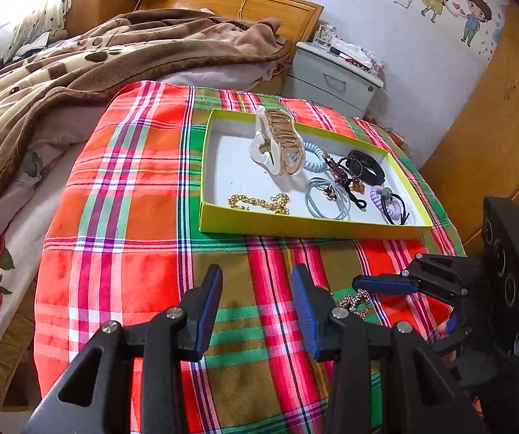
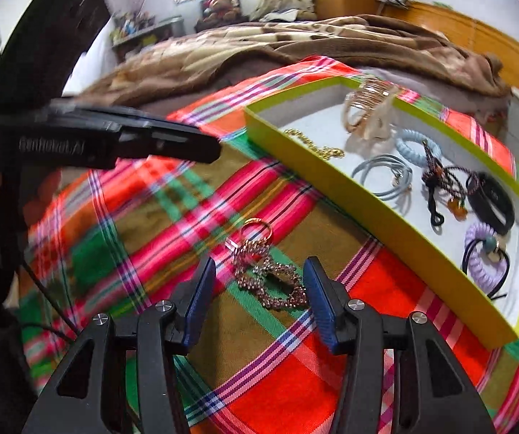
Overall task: Organize jewelry
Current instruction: 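Move the left gripper to the gold ring while the right gripper grasps the pink crystal bracelet, then grasp the gold ring with the left gripper while the right gripper lifts the pink bracelet, then lower the gold ring into the box and release while the right gripper drops the pink bracelet there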
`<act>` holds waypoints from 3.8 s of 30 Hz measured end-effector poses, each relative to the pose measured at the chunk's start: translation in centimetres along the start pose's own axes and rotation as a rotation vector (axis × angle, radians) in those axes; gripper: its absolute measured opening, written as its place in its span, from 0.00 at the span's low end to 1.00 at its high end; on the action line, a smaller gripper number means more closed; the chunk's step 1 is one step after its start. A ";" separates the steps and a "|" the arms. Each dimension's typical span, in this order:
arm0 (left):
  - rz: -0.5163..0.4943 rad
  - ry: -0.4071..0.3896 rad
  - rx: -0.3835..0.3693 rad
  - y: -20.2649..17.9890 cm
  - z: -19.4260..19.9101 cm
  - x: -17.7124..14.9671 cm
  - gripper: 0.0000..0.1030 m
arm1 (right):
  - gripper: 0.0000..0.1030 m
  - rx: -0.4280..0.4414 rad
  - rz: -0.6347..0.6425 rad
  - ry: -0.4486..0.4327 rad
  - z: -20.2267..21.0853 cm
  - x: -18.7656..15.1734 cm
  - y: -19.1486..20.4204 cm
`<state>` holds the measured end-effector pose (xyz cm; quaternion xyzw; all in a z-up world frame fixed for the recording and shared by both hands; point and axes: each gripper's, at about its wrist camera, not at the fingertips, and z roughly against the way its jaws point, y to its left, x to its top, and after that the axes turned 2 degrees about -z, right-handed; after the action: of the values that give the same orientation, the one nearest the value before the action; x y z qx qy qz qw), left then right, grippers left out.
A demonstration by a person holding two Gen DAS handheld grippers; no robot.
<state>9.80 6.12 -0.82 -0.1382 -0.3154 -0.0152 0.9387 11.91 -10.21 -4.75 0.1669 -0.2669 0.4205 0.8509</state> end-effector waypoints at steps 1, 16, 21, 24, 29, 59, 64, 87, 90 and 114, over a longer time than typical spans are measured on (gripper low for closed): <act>0.000 0.001 0.000 0.0 0.0 0.0 0.40 | 0.50 -0.014 0.018 0.009 -0.1 0.0 0.4; 0.006 0.019 -0.005 -0.1 -0.6 -0.2 0.40 | 0.24 -0.040 -0.014 -0.002 1.4 -1.4 0.8; 0.008 0.023 -0.030 -0.1 -0.7 -0.3 0.40 | 0.23 0.016 -0.107 -0.063 3.2 -2.5 -0.2; -0.015 0.043 -0.039 -0.7 -1.4 -0.3 0.40 | 0.23 -0.002 -0.175 -0.114 4.9 -3.5 -1.2; -0.085 0.078 -0.056 -2.9 -2.6 -0.6 0.40 | 0.24 -0.029 -0.272 -0.165 7.0 -5.0 -2.7; -0.238 0.078 0.064 -6.6 -3.8 -0.6 0.23 | 0.24 -0.045 -0.360 -0.239 8.9 -5.9 -4.7; -0.231 0.033 0.054 -6.5 -2.3 0.4 0.23 | 0.24 -0.058 -0.360 -0.260 9.6 -5.0 -5.0; -0.156 0.032 0.031 -5.3 -6.1 6.6 0.23 | 0.24 -0.186 -0.478 -0.109 5.1 0.4 -10.7; -0.158 0.041 0.043 -5.3 -6.8 6.6 0.23 | 0.24 -0.193 -0.485 -0.072 4.2 0.5 -11.2; -0.150 0.086 0.056 -5.2 -8.6 6.3 0.29 | 0.25 -0.229 -0.473 -0.047 3.2 1.0 -11.4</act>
<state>19.28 -0.78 -2.34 -0.0871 -0.2847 -0.0827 0.9511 20.52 -17.98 -2.26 0.1372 -0.2860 0.1731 0.9324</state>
